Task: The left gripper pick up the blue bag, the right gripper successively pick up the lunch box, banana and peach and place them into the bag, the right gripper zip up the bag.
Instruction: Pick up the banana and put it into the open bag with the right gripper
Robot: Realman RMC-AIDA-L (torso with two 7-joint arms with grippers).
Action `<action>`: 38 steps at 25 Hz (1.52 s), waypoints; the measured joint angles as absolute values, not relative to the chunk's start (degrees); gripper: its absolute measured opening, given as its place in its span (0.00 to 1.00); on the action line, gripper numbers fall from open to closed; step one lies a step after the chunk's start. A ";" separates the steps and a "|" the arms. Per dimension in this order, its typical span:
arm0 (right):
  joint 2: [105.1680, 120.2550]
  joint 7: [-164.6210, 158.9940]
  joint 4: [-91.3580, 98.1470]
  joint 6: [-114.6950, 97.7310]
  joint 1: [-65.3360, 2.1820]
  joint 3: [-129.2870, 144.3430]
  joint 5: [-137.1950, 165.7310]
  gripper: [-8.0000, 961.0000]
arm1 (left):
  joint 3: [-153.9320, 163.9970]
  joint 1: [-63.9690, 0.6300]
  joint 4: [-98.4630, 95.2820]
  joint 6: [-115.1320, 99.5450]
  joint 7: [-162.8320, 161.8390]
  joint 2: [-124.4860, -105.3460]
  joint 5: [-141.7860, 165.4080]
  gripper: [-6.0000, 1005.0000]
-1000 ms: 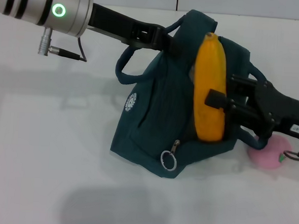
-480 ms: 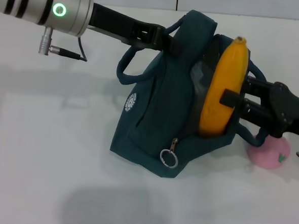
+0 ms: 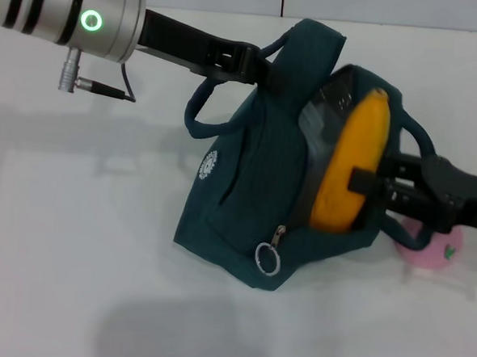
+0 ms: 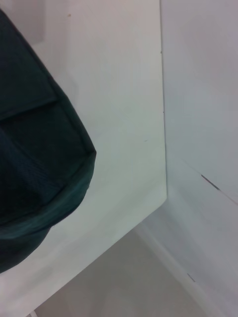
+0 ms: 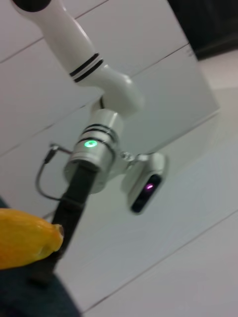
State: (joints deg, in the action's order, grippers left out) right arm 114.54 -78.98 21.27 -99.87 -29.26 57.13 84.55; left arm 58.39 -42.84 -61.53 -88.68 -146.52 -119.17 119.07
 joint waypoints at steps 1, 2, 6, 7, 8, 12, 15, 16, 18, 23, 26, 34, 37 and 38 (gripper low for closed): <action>114.37 -81.23 22.40 -99.84 -28.87 57.12 85.98 0.46 | 58.37 -42.79 -61.53 -88.68 -146.52 -119.15 119.09 0.06; 114.28 -82.71 23.24 -99.83 -28.71 57.12 87.01 0.46 | 58.36 -42.76 -61.52 -88.68 -146.51 -119.13 119.08 0.06; 114.24 -89.38 25.55 -100.05 -28.34 57.14 89.63 0.46 | 58.44 -42.73 -61.70 -88.68 -146.51 -119.09 118.99 0.06; 114.17 -91.23 25.74 -100.10 -28.46 57.14 89.73 0.46 | 58.50 -42.72 -61.74 -88.68 -146.51 -119.09 118.93 0.06; 114.06 -92.59 25.85 -100.03 -28.60 57.11 89.79 0.46 | 58.52 -42.72 -61.77 -88.68 -146.49 -119.10 118.88 0.06; 113.41 -99.09 26.20 -98.12 -29.16 56.66 90.02 0.46 | 58.55 -42.72 -61.82 -88.68 -146.25 -119.19 118.78 0.06; 113.32 -101.52 27.41 -96.37 -29.24 56.66 90.06 0.46 | 58.55 -42.68 -61.61 -88.68 -146.20 -119.21 118.75 0.06; 113.33 -102.01 27.91 -96.15 -29.30 56.79 90.14 0.46 | 58.54 -42.68 -61.57 -88.68 -146.20 -119.22 118.75 0.06; 113.33 -102.99 28.54 -96.06 -29.61 57.04 90.45 0.46 | 58.53 -42.67 -61.55 -88.68 -146.20 -119.23 118.73 0.06; 113.36 -104.75 30.74 -96.56 -30.71 57.15 93.33 0.45 | 58.53 -42.61 -61.59 -88.68 -146.17 -119.26 118.70 0.06; 113.38 -106.35 32.53 -96.88 -30.93 57.20 95.23 0.45 | 58.54 -42.61 -61.74 -88.68 -146.16 -119.27 118.68 0.06; 111.20 -106.93 33.96 -101.43 -30.56 51.10 94.21 0.54 | 58.53 -42.63 -61.75 -88.68 -146.09 -119.27 118.64 0.06; 110.60 -106.51 35.54 -102.67 -29.85 48.06 94.21 0.64 | 58.53 -42.63 -61.74 -88.68 -146.06 -119.26 118.65 0.06; 110.52 -105.90 36.76 -103.71 -29.31 46.20 94.20 0.68 | 58.53 -42.62 -61.68 -88.68 -146.00 -119.27 118.64 0.06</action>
State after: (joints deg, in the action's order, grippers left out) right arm 110.52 -105.91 36.76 -103.71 -29.31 46.20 94.20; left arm 58.53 -42.62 -61.68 -88.68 -146.00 -119.27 118.64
